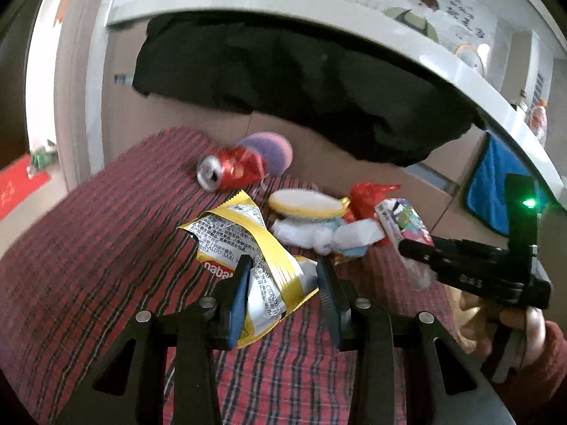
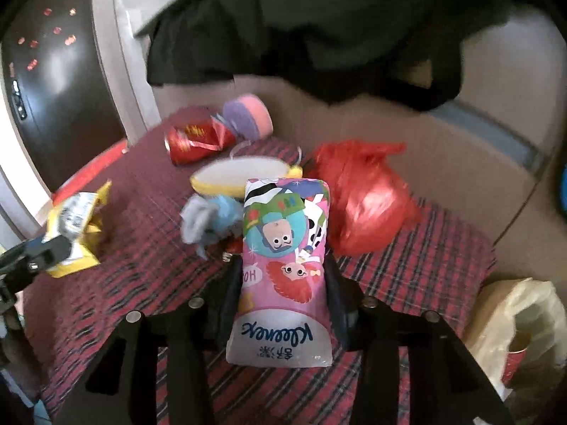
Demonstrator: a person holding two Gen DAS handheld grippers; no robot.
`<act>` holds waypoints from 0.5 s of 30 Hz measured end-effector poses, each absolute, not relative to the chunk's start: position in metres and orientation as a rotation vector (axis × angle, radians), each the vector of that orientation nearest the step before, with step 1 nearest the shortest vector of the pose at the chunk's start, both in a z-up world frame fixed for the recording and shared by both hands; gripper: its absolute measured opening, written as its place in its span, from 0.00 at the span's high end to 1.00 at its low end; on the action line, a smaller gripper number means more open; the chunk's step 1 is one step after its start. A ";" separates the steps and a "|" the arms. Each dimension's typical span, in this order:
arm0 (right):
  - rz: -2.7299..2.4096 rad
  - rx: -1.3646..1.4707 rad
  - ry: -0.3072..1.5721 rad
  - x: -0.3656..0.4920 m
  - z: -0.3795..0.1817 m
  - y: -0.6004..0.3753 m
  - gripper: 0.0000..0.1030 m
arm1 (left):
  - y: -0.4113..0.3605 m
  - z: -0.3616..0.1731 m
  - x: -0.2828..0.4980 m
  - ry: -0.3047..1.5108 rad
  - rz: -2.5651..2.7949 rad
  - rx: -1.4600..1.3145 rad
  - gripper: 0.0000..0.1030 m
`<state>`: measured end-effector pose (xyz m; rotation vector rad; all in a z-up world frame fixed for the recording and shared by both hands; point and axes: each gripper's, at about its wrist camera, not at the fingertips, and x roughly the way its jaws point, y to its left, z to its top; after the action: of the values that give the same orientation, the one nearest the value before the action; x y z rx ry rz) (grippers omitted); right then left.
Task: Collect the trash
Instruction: 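Grasp the yellow snack wrapper with the left gripper while the right grasps the pink Kleenex pack, then carry the yellow wrapper and pink tissue pack over the bin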
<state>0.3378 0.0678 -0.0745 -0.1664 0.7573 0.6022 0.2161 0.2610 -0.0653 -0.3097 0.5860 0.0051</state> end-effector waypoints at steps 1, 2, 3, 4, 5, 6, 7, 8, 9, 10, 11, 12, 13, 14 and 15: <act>0.608 -0.159 0.745 0.333 -0.069 0.064 0.60 | 0.255 -0.059 0.215 0.568 0.009 -0.292 0.63; 0.617 -0.150 0.730 0.326 -0.062 0.060 0.60 | 0.250 -0.054 0.213 0.551 0.009 -0.276 0.63; 0.618 -0.143 0.717 0.321 -0.058 0.056 0.60 | 0.245 -0.049 0.212 0.540 0.007 -0.266 0.63; 0.620 -0.137 0.701 0.315 -0.052 0.052 0.60 | 0.240 -0.045 0.211 0.530 0.004 -0.257 0.63; 0.621 -0.132 0.685 0.310 -0.046 0.046 0.60 | 0.235 -0.040 0.211 0.518 0.001 -0.248 0.63; 0.621 -0.125 0.671 0.305 -0.041 0.041 0.60 | 0.229 -0.034 0.209 0.506 0.000 -0.235 0.63; 0.620 -0.118 0.660 0.299 -0.037 0.034 0.60 | 0.223 -0.029 0.208 0.495 -0.001 -0.221 0.63; 0.616 -0.110 0.645 0.296 -0.032 0.031 0.60 | 0.214 -0.023 0.207 0.481 -0.003 -0.204 0.63; 0.612 -0.102 0.624 0.291 -0.025 0.024 0.60 | 0.208 -0.018 0.205 0.470 -0.008 -0.192 0.63; 0.607 -0.098 0.611 0.289 -0.021 0.020 0.60 | 0.201 -0.014 0.204 0.461 -0.011 -0.182 0.63; 0.599 -0.093 0.589 0.285 -0.014 0.012 0.60 | 0.194 -0.009 0.203 0.451 -0.014 -0.170 0.63; 0.595 -0.089 0.575 0.279 -0.008 0.002 0.60 | 0.189 -0.005 0.201 0.442 -0.017 -0.162 0.63; 0.587 -0.082 0.556 0.274 -0.002 -0.005 0.60 | 0.182 -0.001 0.200 0.431 -0.020 -0.153 0.63; 0.584 -0.078 0.546 0.272 0.002 -0.011 0.60 | 0.175 0.004 0.200 0.420 -0.023 -0.146 0.63; 0.576 -0.073 0.527 0.268 0.009 -0.020 0.60 | 0.167 0.009 0.200 0.409 -0.029 -0.142 0.63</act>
<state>0.2681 -0.0203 0.0085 -0.0731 0.5273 0.5756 0.1999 0.1674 0.0090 -0.1416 0.4090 -0.0295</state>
